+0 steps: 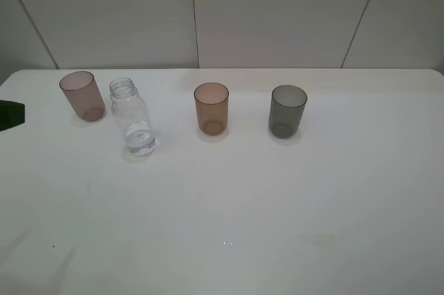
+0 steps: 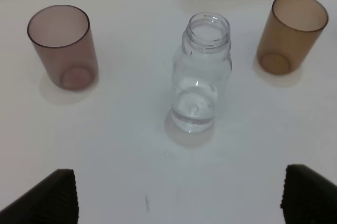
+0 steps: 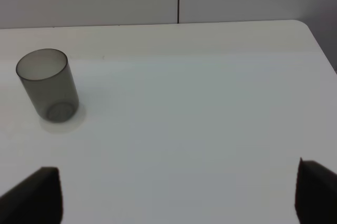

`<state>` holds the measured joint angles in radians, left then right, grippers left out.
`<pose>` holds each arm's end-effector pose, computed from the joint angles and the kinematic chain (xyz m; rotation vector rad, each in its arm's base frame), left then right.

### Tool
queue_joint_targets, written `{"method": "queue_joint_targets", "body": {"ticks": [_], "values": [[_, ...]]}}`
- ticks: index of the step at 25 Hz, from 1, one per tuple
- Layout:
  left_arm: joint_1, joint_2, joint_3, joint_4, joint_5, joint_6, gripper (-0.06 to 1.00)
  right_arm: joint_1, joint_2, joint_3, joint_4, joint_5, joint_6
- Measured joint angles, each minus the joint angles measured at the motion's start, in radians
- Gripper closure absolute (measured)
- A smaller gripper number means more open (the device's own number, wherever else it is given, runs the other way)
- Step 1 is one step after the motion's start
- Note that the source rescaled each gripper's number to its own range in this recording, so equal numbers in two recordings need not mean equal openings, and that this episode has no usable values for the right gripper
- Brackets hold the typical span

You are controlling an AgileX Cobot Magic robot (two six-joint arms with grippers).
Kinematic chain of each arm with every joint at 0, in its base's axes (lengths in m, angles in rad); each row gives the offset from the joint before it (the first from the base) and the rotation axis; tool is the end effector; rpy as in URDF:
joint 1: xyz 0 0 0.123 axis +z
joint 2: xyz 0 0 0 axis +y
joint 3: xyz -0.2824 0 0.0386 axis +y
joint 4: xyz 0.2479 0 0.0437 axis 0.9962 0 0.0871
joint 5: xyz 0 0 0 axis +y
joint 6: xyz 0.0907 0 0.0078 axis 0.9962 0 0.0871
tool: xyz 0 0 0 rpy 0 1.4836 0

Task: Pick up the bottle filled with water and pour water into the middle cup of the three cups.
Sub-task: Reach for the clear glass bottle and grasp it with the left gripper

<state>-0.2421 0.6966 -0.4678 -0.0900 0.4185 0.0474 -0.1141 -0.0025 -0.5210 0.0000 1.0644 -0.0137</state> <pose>0.1318 -0.0360 0.2718 0.2424 2.1219 -0.2020 -0.0078 0.0009 0.2827 0.1016 2.0229 -0.0808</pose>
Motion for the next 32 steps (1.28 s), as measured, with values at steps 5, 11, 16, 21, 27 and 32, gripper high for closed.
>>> {"method": "queue_joint_targets", "body": {"ticks": [5, 11, 16, 21, 27, 32], "values": [[-0.06, 0.229, 0.112, 0.0, -0.33, -0.002, -0.06, 0.0, 0.0, 0.0, 0.0, 0.0, 0.0], [-0.165, 0.454, 0.269, -0.001, -0.822, -0.014, -0.06, 0.0, 0.0, 0.0, 0.0, 0.0, 0.0], [-0.171, 0.695, 0.343, -0.007, -1.234, -0.047, -0.06, 0.0, 0.0, 0.0, 0.0, 0.0, 0.0], [-0.171, 0.975, 0.35, -0.004, -1.594, -0.069, -0.06, 0.0, 0.0, 0.0, 0.0, 0.0, 0.0], [-0.171, 1.164, 0.286, -0.008, -1.612, -0.072, -0.06, 0.0, 0.0, 0.0, 0.0, 0.0, 0.0], [-0.171, 1.216, 0.209, -0.004, -1.622, -0.058, -0.06, 0.0, 0.0, 0.0, 0.0, 0.0, 0.0]]}}
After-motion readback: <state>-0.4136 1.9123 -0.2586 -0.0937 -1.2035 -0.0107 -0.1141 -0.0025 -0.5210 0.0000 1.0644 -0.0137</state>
